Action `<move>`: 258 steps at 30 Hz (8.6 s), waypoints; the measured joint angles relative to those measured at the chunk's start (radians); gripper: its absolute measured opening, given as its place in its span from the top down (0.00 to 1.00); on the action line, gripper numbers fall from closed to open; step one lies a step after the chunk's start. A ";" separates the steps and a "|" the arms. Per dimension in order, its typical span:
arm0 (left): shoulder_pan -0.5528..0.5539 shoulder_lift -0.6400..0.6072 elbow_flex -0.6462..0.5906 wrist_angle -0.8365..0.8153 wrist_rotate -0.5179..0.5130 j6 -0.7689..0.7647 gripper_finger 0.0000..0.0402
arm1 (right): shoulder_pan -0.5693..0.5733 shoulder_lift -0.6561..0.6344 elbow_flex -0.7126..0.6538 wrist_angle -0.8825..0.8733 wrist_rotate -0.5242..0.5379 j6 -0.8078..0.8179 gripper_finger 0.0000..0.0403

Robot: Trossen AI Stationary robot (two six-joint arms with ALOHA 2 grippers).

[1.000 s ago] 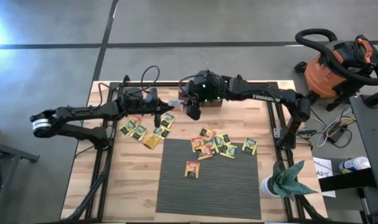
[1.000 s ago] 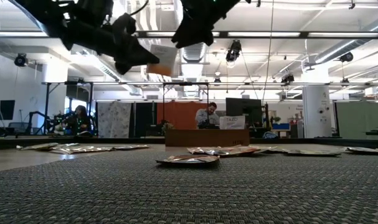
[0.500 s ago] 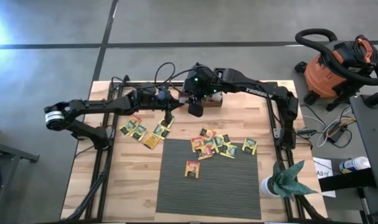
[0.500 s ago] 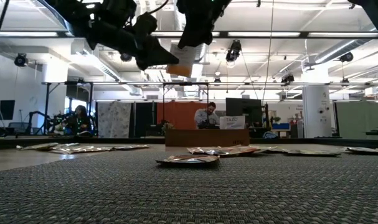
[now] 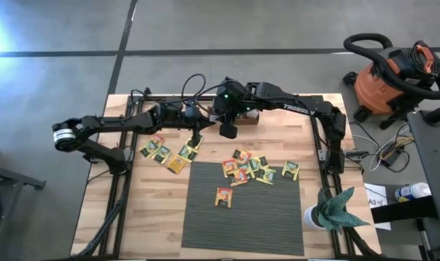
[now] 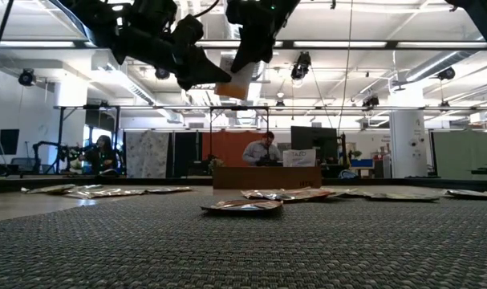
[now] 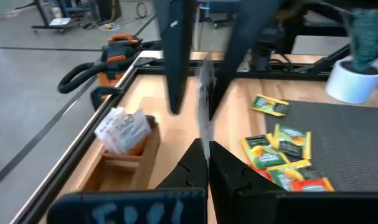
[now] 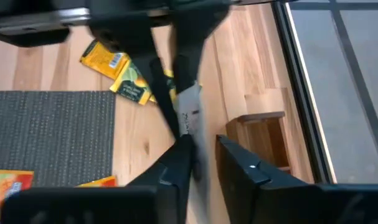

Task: Pick & Place Tea
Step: Put the white tea bag into the right section of the wooden organizer, then put the orange tea bag into the middle section of the wooden organizer

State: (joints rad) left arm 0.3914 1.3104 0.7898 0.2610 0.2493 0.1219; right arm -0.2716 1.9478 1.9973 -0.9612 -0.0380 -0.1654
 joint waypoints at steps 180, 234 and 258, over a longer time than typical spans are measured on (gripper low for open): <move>-0.025 -0.393 -0.207 -0.732 -0.132 -0.277 0.72 | 0.350 -0.145 -0.749 0.167 -0.244 0.985 0.79; -0.049 -0.392 -0.209 -0.722 -0.116 -0.289 0.72 | 0.409 -0.134 -0.948 0.680 -0.534 1.368 0.57; -0.451 0.006 -0.256 -0.059 -0.092 -0.290 0.72 | 0.459 -0.042 -0.944 0.923 -0.378 1.574 0.55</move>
State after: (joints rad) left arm -0.0600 1.3166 0.5335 0.2020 0.1571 -0.1676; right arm 0.1879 1.9059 1.0534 -0.0381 -0.4158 1.4087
